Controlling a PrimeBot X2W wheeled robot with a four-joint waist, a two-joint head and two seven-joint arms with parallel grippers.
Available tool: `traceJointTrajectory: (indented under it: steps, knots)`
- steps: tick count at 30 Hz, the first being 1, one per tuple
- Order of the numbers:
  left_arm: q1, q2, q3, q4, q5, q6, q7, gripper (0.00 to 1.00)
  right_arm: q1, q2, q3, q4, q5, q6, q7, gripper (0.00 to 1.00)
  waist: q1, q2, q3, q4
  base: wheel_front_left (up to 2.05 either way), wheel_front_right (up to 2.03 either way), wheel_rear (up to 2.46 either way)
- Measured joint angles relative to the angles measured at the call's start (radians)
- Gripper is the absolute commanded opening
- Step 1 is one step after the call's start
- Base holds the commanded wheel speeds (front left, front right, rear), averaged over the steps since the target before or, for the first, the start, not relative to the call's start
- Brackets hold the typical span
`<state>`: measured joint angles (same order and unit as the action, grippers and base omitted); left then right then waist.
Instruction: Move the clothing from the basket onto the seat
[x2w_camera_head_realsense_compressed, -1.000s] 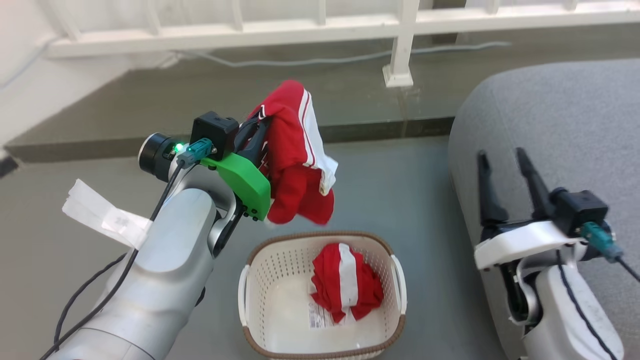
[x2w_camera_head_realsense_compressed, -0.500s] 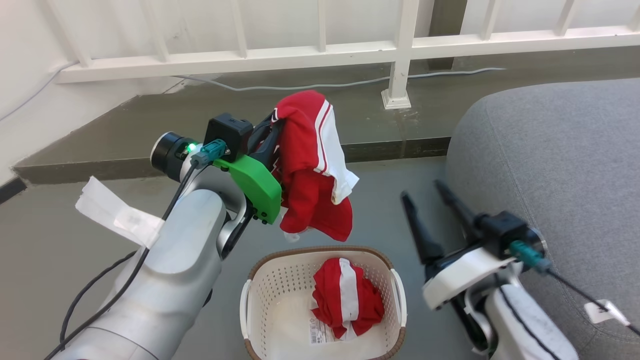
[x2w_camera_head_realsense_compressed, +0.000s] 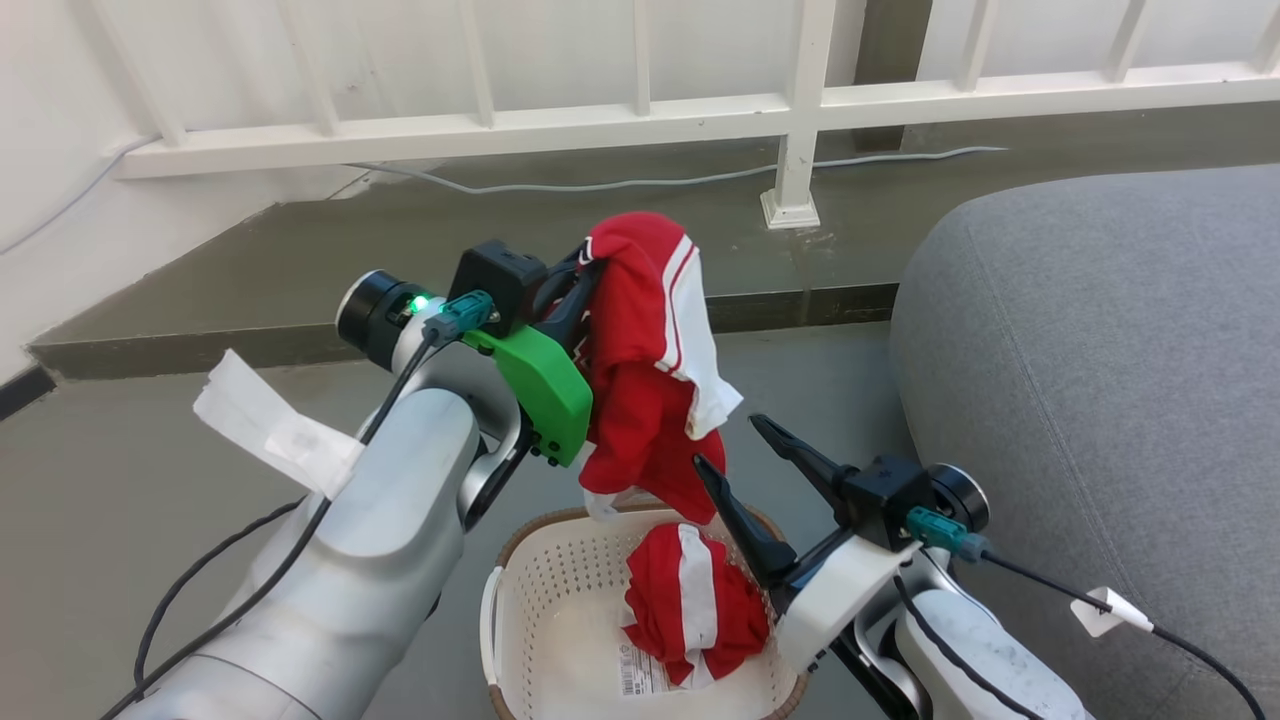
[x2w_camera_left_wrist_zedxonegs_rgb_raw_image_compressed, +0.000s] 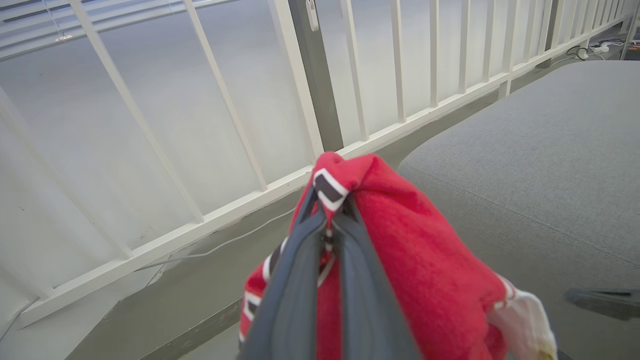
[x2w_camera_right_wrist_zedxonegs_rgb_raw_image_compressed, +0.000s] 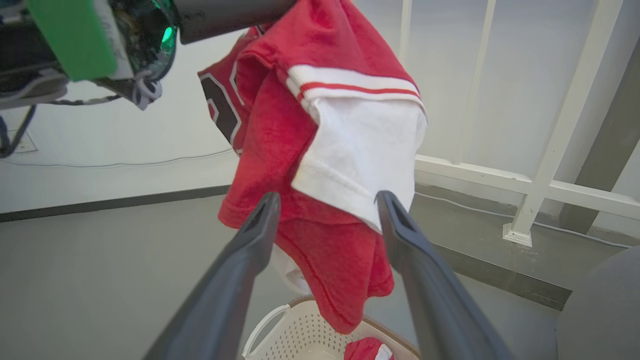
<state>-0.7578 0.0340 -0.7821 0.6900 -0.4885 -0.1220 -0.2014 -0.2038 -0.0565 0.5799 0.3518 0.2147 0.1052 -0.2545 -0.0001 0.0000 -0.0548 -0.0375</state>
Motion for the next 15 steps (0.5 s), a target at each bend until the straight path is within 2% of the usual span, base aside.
traceJointTrajectory:
  steps: [15]
  knots:
    - [0.001,-0.001,-0.075,-0.079,-0.060,0.000,0.025,0.00,-0.102,-0.004,0.114,0.074,0.045,0.000,0.000,1.00,0.0000,0.0000,-0.003,0.013,0.00,0.00,0.00]
